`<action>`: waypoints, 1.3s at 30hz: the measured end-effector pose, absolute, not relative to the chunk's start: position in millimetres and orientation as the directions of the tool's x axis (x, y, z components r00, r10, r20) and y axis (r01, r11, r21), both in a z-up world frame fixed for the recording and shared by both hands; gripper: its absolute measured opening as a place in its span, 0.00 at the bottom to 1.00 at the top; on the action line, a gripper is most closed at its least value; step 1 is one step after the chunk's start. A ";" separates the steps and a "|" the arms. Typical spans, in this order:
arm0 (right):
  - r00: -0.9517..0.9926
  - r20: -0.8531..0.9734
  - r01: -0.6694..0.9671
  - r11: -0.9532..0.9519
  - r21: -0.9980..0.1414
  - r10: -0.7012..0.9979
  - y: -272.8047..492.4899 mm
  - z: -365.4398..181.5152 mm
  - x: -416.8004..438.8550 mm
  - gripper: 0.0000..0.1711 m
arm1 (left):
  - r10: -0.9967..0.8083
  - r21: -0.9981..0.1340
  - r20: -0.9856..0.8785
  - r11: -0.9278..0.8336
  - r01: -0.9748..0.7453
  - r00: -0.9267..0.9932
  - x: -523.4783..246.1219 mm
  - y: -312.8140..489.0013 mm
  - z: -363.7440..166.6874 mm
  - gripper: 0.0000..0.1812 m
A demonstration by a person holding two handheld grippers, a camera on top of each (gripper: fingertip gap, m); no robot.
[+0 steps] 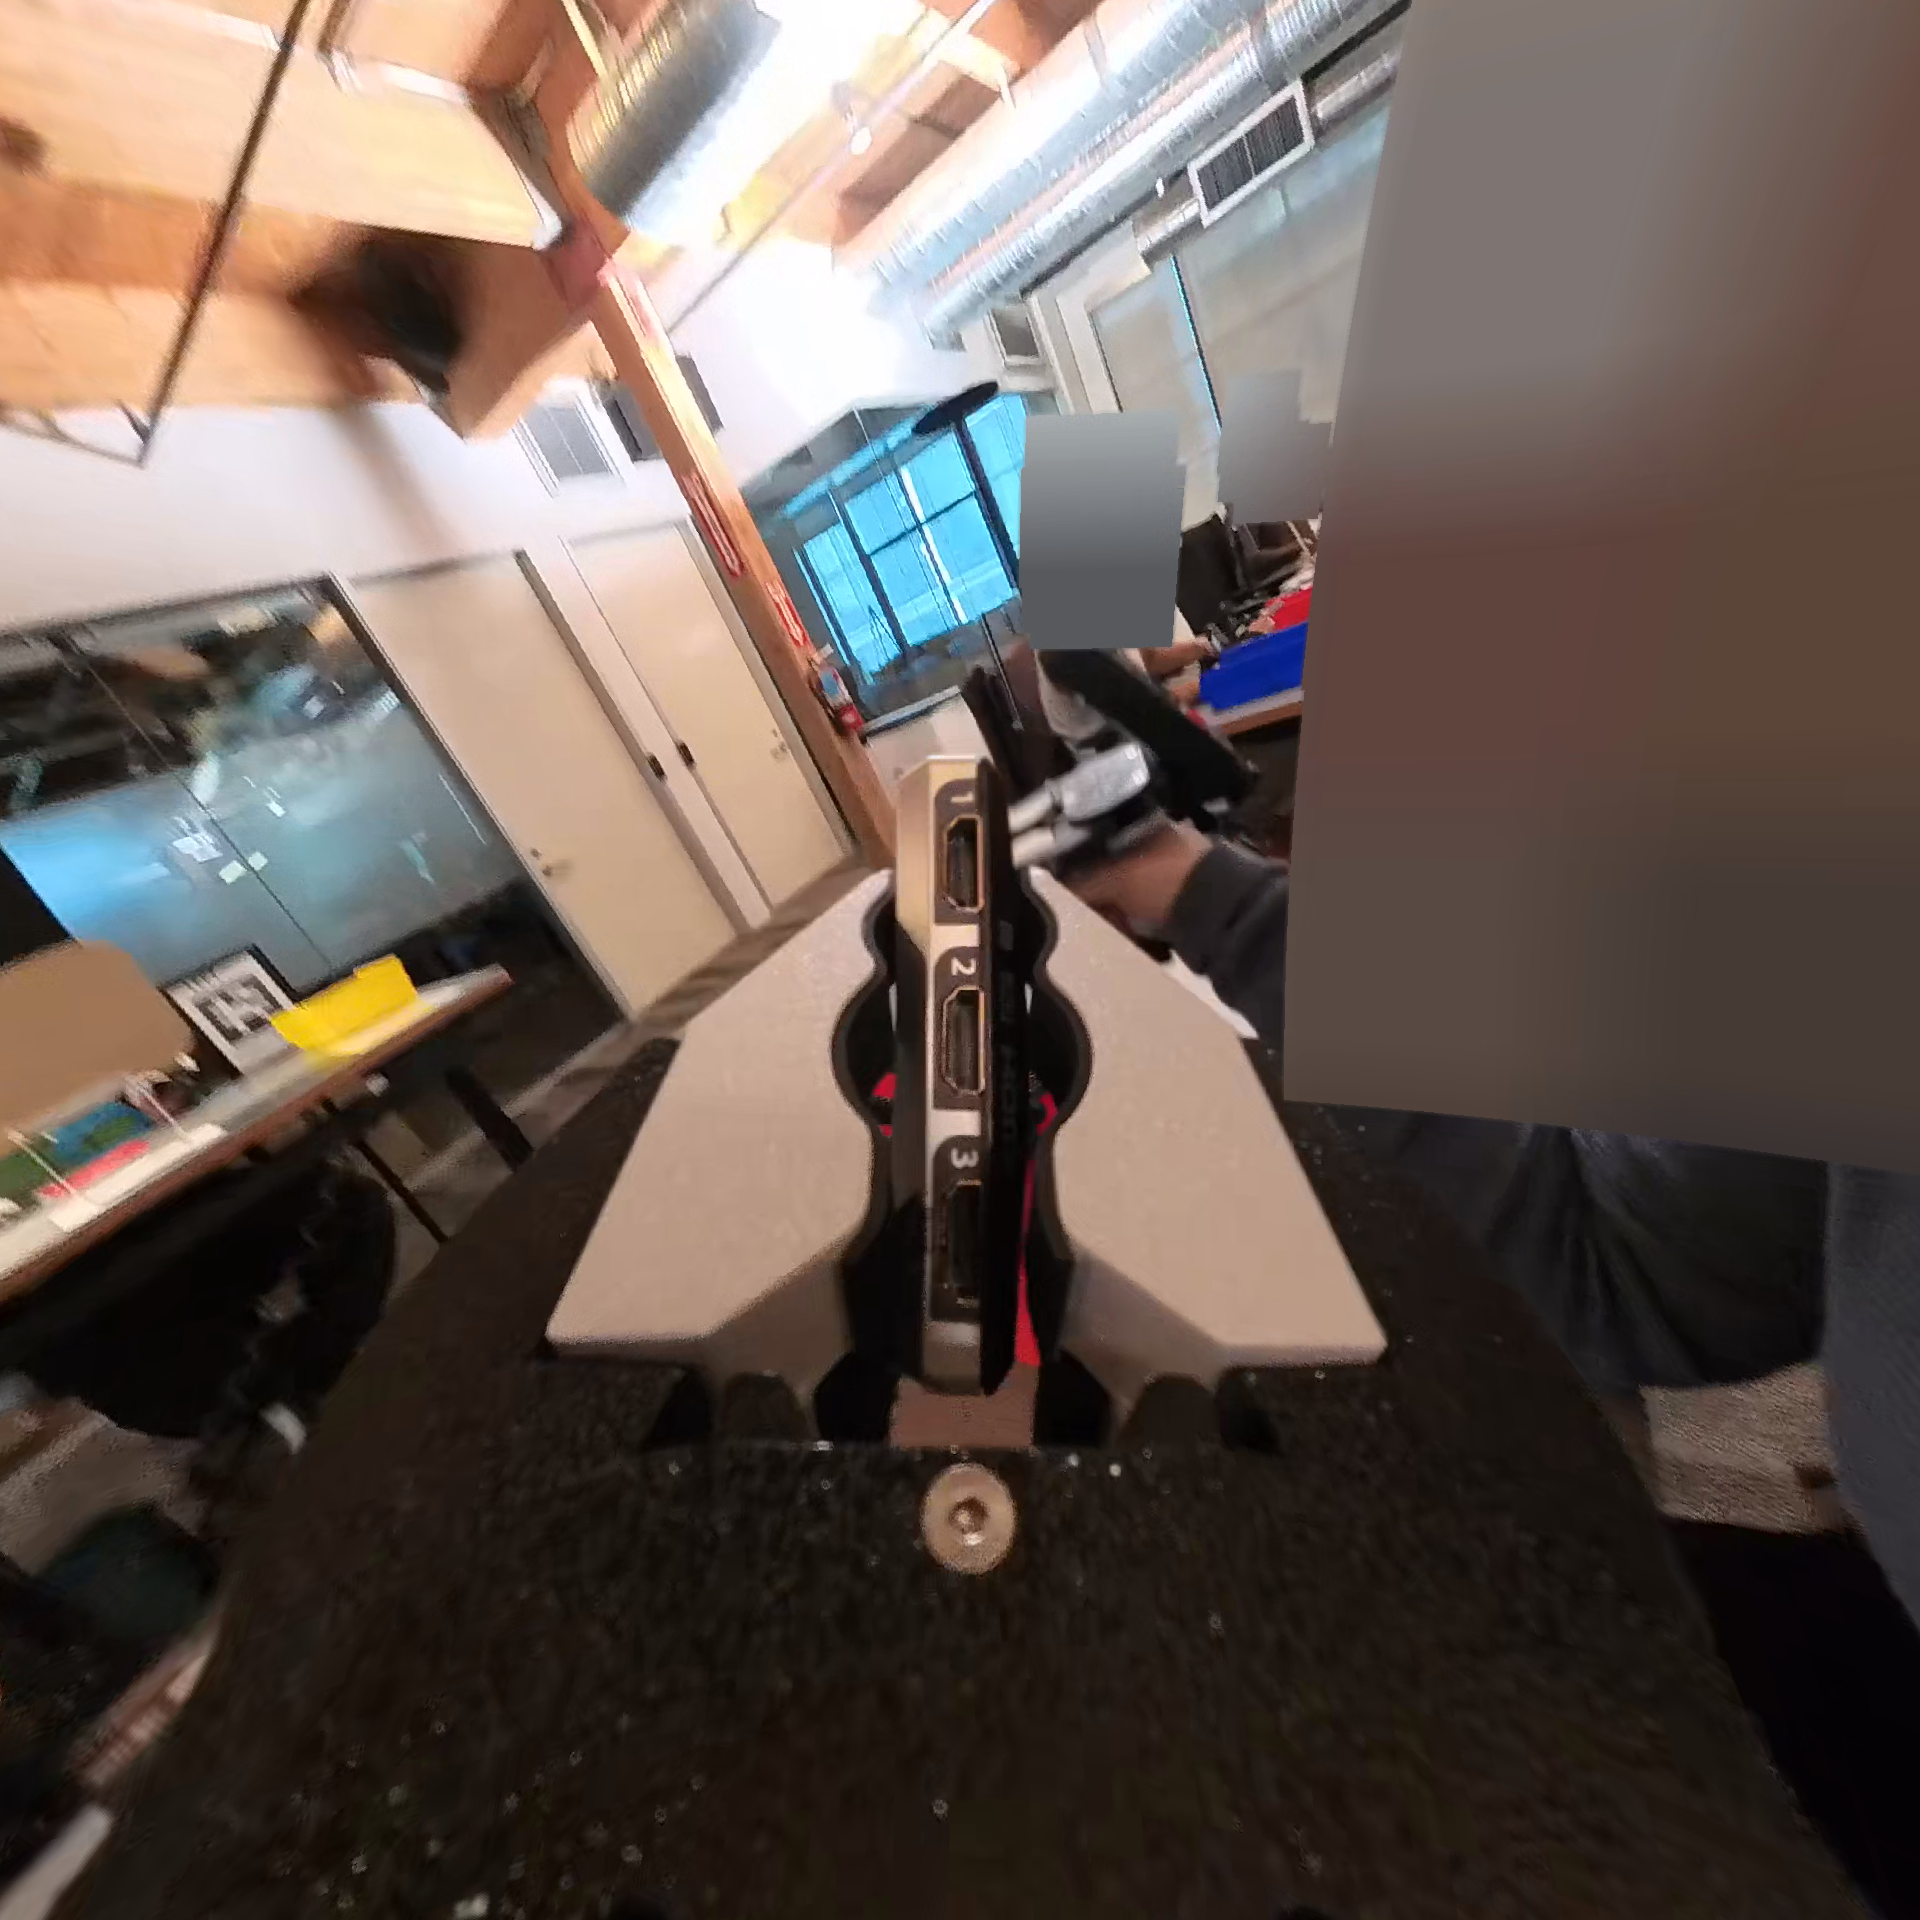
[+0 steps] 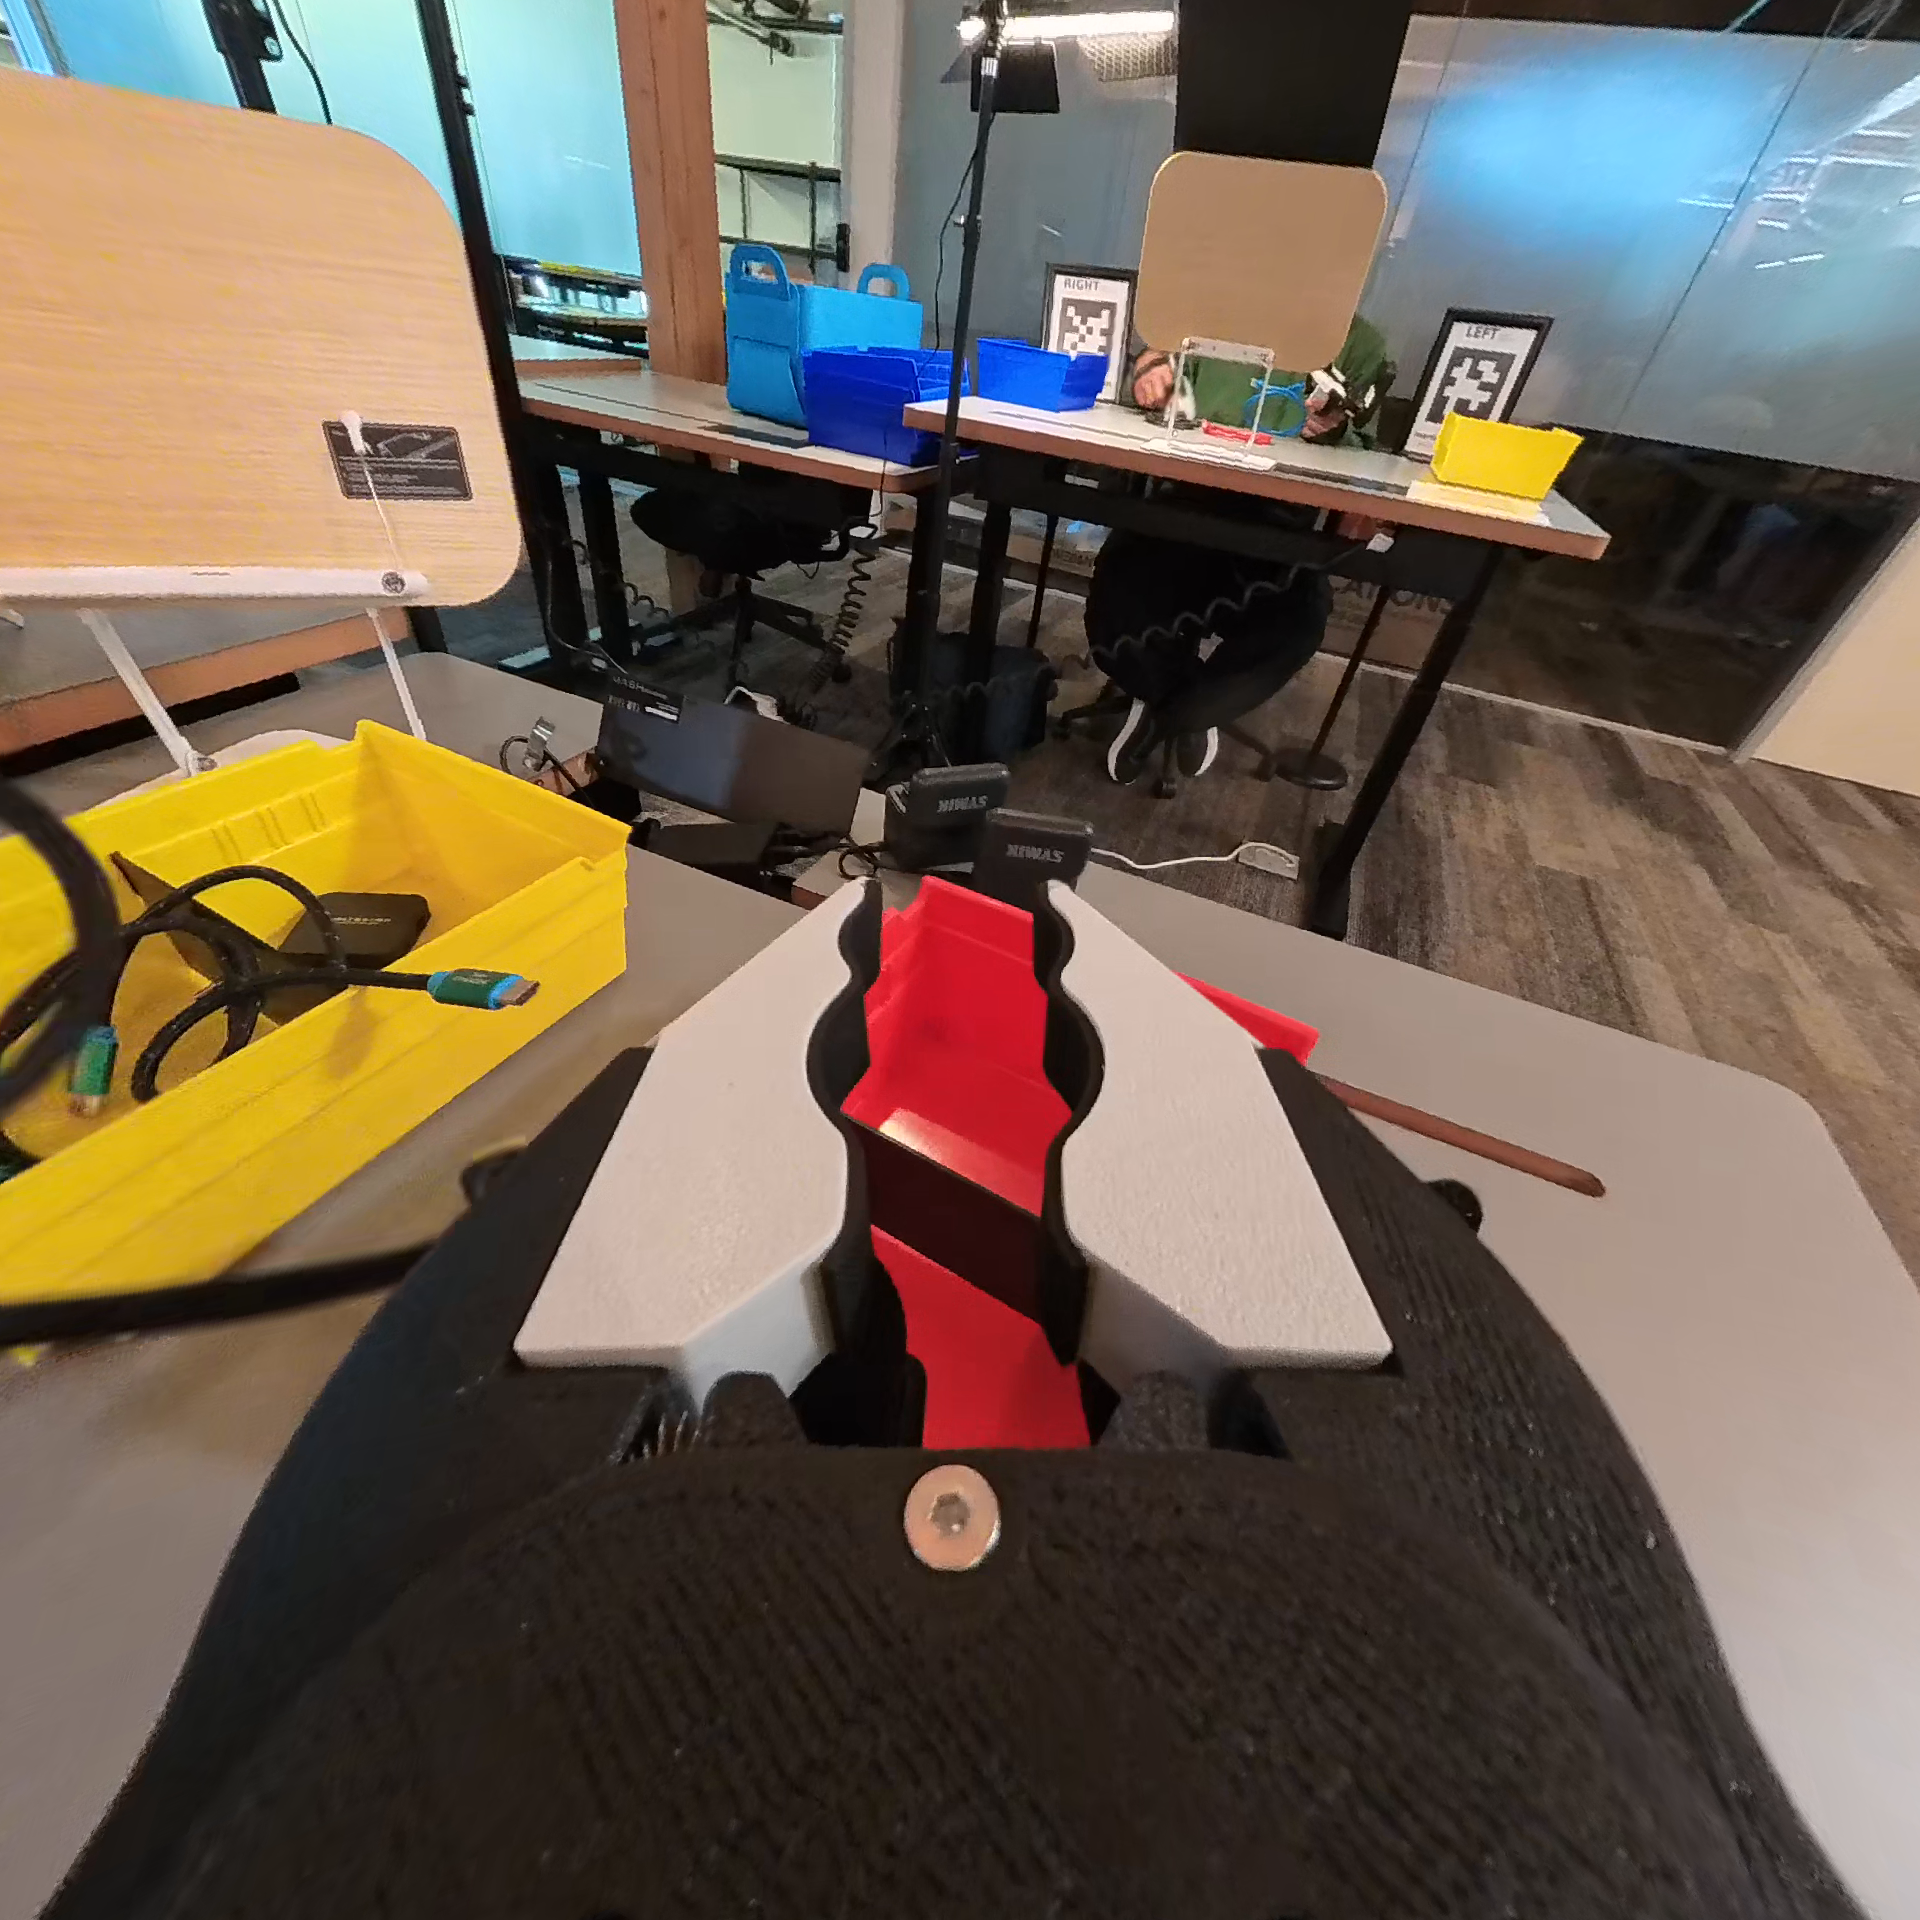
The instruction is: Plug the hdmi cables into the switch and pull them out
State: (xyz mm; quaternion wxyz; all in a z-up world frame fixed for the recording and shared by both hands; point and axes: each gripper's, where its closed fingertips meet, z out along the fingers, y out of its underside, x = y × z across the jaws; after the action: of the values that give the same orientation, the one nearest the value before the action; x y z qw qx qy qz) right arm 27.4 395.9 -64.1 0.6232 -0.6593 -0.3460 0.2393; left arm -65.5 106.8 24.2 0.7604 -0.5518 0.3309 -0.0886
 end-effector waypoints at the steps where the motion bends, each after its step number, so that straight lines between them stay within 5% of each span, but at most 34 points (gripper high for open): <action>1: 0.646 0.109 0.153 0.012 -0.988 0.755 396.5 -64.5 28.5 0.16 | -0.515 -0.914 -0.376 0.342 -0.218 0.770 -67.5 108.2 8.8 0.10; 9: 0.632 0.108 0.153 0.013 -0.988 0.768 394.9 -64.8 23.7 0.16 | -0.605 -0.989 -0.104 0.144 -0.020 0.789 -79.7 91.8 -105.5 0.10; 17: 0.613 0.139 0.187 0.028 -0.982 0.778 390.1 -66.4 11.8 0.16 | -0.605 -1.000 -0.005 0.001 -0.006 0.796 -83.2 99.2 -196.2 0.10; 27: 0.597 0.164 0.207 0.047 -0.977 0.785 387.7 -67.0 4.4 0.16 | -0.622 -0.964 0.015 -0.216 -0.153 0.783 -105.1 95.6 -258.7 0.10; 39: 0.592 0.171 0.222 0.045 -0.974 0.788 387.2 -69.6 3.5 0.17 | -0.625 -0.884 -0.003 -0.363 -0.294 0.781 -120.4 94.1 -272.5 0.12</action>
State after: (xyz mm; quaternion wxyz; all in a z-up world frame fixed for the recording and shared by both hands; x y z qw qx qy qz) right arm 3.5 387.2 -69.6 0.6101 -0.6509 -0.3878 0.2319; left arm -120.4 94.1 -272.5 0.4877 -0.8078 0.2843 -0.1699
